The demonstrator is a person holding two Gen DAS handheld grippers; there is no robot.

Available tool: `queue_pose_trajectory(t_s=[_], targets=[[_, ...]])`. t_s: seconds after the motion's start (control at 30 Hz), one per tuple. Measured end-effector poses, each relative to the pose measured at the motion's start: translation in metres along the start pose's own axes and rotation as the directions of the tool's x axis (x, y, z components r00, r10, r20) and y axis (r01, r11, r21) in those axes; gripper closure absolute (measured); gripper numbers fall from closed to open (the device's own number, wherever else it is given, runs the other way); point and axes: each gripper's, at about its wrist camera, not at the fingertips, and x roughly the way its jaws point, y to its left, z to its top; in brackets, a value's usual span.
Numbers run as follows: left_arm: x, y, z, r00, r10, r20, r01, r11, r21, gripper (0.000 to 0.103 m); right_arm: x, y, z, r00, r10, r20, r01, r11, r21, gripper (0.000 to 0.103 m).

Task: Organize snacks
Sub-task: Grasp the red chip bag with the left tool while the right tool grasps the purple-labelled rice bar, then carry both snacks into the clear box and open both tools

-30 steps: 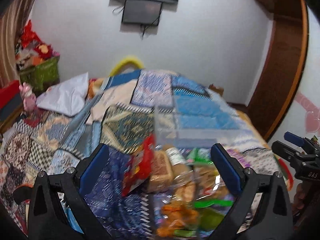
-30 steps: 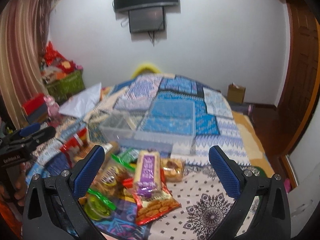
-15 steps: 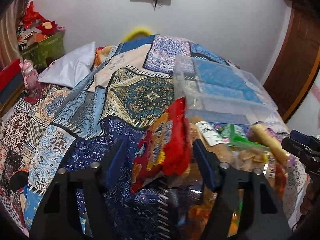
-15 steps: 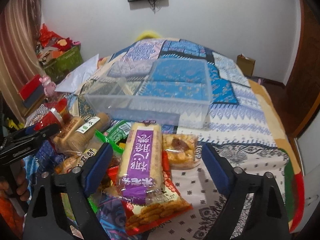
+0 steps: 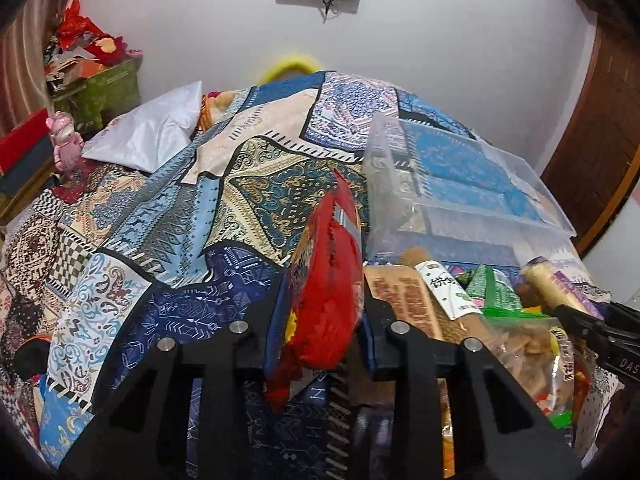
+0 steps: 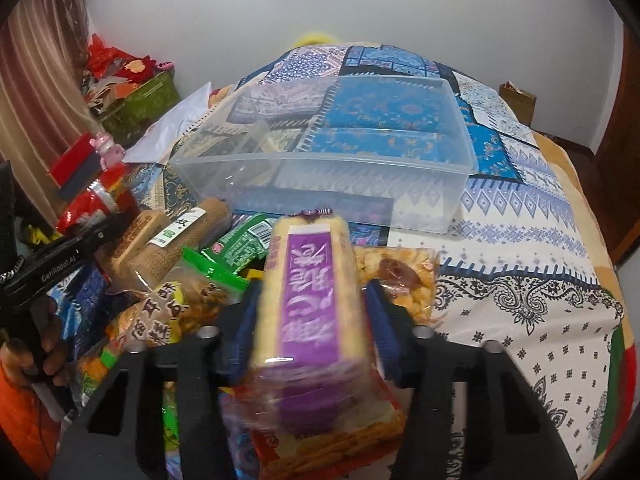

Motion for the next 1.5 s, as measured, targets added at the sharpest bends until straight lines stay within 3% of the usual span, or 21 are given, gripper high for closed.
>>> queue_pose_trajectory(t_s=[0.43, 0.83, 1.13, 1.5], targets=[[-0.043, -0.008, 0.016, 0.996, -0.021, 0.083, 0.019, 1.000, 0.022, 0.076, -0.032, -0.002, 0.010, 0.995, 0.012, 0.095, -0.013, 1.000, 0.018, 0.061], [-0.069, -0.038, 0.062, 0.977, -0.088, 0.196, 0.076, 0.995, 0.067, 0.077, -0.064, -0.013, 0.043, 0.972, -0.016, 0.235, 0.010, 1.000, 0.025, 0.061], [-0.050, -0.069, 0.096, 0.968, -0.116, 0.222, 0.094, 0.990, 0.110, 0.077, -0.054, -0.025, 0.071, 0.965, -0.027, 0.262, 0.020, 0.999, 0.028, 0.061], [0.014, -0.098, 0.124, 0.983, -0.114, 0.142, 0.094, 0.985, 0.142, 0.077, -0.014, -0.045, 0.095, 0.978, -0.017, 0.209, 0.005, 0.998, 0.058, 0.061]])
